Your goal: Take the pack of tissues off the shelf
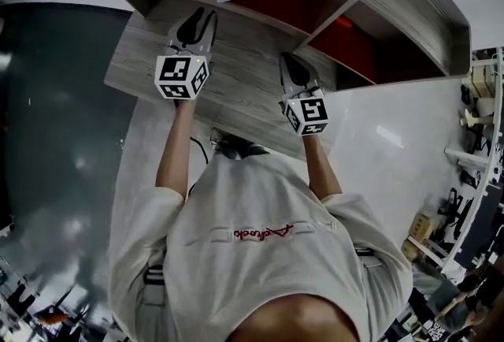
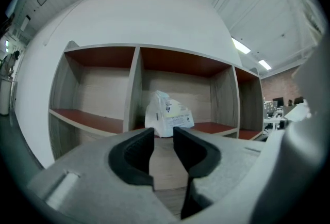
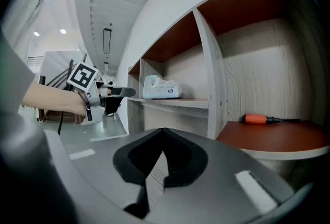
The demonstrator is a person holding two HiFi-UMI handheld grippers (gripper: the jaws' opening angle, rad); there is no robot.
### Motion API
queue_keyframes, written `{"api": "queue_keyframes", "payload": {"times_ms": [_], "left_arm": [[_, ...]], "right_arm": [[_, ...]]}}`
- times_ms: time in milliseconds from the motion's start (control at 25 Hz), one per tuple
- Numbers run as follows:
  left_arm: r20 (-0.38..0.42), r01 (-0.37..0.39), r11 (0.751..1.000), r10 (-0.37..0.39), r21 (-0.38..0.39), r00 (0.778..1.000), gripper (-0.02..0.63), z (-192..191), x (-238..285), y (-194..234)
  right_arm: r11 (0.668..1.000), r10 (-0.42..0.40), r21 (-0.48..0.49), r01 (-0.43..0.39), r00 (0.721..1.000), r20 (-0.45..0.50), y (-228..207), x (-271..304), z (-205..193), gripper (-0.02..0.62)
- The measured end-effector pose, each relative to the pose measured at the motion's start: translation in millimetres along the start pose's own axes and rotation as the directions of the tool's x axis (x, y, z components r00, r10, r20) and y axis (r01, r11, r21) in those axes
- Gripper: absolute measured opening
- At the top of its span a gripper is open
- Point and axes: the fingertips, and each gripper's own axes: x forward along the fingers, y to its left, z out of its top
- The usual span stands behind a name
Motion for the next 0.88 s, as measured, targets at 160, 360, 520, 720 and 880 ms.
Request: {"api": "queue_keyframes", "payload": {"times_ms": [160,360,520,720,880], "left_arm": [[0.012,0.039,0.999,-0.04,0.013,0.999,0.181,19,20,-2],[0.002,0.078,0.996,-0.078,0.035,0.997,0.199,31,46,-6],[-0.003,0.072,0.997,-0.072,0.036,0.997,0.199,35,59,-2],[-0.022,0.055,0.998,-0.055,0.025,0.998,0.199,33,70,5],[-0.041,0.013,1.0,-0.012,0.024,0.999,0.11,27,72,13]], "right_arm": [[0.999,-0.032,0.004,0.032,0.999,0.001,-4,-7,1,0.008],[0.997,-0.073,0.012,0.073,0.997,0.004,-11,-16,1,0.007],[0.995,-0.103,0.015,0.103,0.995,0.006,-18,-23,2,0.008],[0.992,-0.129,0.015,0.129,0.992,0.004,-26,-30,2,0.007],[0.991,-0.136,0.013,0.136,0.991,0.007,-29,-32,4,0.007]]}}
